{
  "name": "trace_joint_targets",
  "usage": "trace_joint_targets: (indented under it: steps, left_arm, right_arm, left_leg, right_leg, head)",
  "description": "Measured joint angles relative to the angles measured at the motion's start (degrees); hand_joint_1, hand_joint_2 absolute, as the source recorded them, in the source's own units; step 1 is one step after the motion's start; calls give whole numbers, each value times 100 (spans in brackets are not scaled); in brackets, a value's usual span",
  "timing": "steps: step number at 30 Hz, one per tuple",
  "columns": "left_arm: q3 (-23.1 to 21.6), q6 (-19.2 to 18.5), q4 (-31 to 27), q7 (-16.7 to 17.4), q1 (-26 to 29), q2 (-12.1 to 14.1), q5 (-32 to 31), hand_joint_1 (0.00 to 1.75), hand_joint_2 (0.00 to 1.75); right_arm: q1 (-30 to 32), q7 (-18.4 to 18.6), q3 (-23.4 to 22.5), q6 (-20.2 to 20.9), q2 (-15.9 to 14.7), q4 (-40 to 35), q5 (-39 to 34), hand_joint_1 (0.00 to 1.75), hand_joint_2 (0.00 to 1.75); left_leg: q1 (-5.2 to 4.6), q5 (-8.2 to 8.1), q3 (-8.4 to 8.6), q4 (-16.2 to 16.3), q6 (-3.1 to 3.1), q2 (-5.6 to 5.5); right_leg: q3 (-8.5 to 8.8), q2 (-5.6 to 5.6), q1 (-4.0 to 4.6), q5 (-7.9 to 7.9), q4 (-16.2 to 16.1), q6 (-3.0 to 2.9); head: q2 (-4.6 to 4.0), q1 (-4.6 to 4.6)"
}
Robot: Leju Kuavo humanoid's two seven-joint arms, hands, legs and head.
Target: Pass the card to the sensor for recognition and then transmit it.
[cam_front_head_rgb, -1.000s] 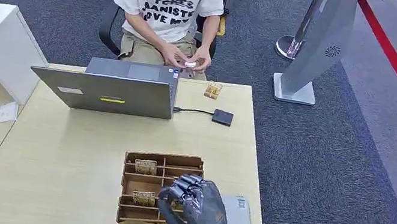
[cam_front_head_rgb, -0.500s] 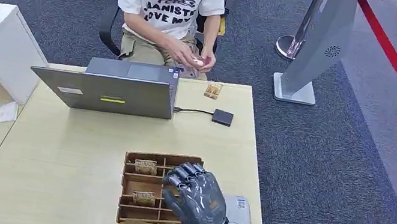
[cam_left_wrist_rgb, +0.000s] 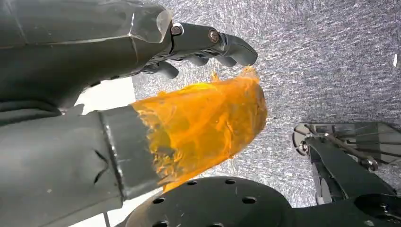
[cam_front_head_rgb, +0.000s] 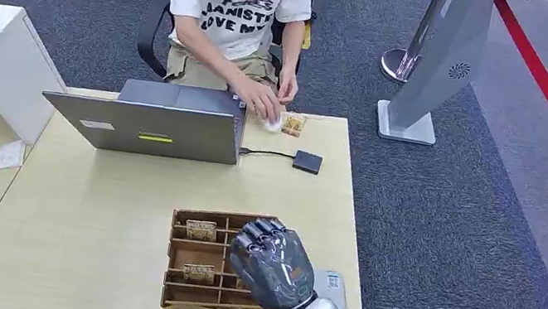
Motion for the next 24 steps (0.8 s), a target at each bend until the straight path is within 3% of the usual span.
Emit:
trace_joint_targets:
  steps: [4,7,14,17,24]
  left_arm:
    - [-22,4,4,0,0,0,9,0,0]
    - [-54,9,4,0,0,0,26,0,0]
    - [-87,13,4,0,0,0,70,0,0]
    - [-92,15,7,0,0,0,87,0,0]
    - [-111,15,7,0,-1,0,114,0,0]
  right_arm:
    - [-9,4,-4,35,0,31,-24,84,175]
    - [-10,4,-22,46,0,52,-31,68,175]
    - [-11,39,-92,116,0,111,-44,98,175]
    - [-10,44,-101,125,0,144,-46,93,175]
    - [-14,55,-136,164,9,229,-63,98,175]
  left_leg:
    - [0,0,0,0,0,0]
    - [0,0,0,0,0,0]
    - [0,0,0,0,0,0]
    - [0,0,0,0,0,0]
    - [0,0,0,0,0,0]
  right_leg:
    - [0,0,0,0,0,0]
    - [0,0,0,0,0,0]
    - [0,0,0,0,0,0]
    - [0,0,0,0,0,0]
    - [0,0,0,0,0,0]
  head:
    - [0,-2]
    - [0,-2]
    - [0,0]
    - [0,0]
    - [0,0]
